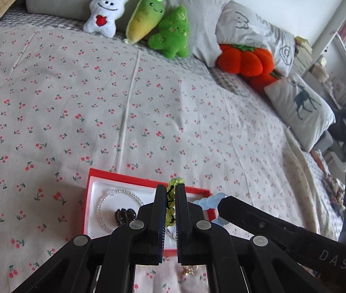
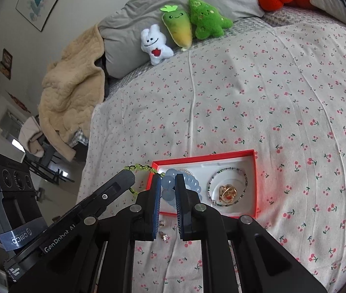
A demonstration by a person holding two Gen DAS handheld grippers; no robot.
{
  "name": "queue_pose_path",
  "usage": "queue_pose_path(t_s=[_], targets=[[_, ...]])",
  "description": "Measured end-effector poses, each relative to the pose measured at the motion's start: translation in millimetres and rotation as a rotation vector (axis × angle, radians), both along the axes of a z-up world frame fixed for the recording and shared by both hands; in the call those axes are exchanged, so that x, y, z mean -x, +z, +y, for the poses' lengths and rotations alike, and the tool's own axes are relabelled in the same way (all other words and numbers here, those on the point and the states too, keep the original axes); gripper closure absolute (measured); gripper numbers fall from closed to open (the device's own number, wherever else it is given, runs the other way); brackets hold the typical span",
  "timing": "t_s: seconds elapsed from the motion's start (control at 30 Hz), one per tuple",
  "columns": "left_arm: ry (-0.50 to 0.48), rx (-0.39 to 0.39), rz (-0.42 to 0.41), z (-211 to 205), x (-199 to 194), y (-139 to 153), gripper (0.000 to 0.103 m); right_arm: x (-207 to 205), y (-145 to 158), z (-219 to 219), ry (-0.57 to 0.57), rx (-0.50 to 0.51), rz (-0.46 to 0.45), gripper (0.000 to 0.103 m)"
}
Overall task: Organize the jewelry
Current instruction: 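Lift both bracelets and carry them toward the red box, then lower both bracelets into the red box and open both grippers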
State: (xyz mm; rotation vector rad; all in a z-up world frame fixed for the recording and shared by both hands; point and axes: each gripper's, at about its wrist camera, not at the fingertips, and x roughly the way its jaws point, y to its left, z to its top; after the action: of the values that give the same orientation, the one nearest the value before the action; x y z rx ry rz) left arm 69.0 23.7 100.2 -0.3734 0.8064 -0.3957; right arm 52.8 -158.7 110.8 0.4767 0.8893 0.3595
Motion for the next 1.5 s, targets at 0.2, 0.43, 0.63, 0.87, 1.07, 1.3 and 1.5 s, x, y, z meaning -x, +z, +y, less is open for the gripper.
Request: queue_pose_path(t_s=[0.2,0.43,0.63,0.87,1.07,1.3,1.5], targets=[[0.064,-0.110,0.099,3,-21,-33,0.102,-16,-22,4,0.017,0.037,0.046,0.091],[0.095,-0.192,0.139,2,-28,-48,0.102,-23,-36,2,0.002,0.107,0.077,0.091],[0.097,-0.233,0.162,-1,-30,-58,0.101,-22,-40,-7,-0.035,0.223,0.101,0.091],[0.097,-0.273,0.141,-5,-32,-59,0.100,-28,-53,-22,-0.070,0.269,0.137,0.089],[0.091,-0.261,0.133,-4,-27,-54,0.071,-32,-54,-32,-0.083,0.202,0.158,0.080],[0.082,-0.272,0.091,-1,-8,-41,0.045,-14,-36,-30,-0.064,0.195,0.102,0.052],[0.072,-0.303,0.069,3,10,-38,0.025,1,-32,-34,-0.068,0.202,0.098,0.043]])
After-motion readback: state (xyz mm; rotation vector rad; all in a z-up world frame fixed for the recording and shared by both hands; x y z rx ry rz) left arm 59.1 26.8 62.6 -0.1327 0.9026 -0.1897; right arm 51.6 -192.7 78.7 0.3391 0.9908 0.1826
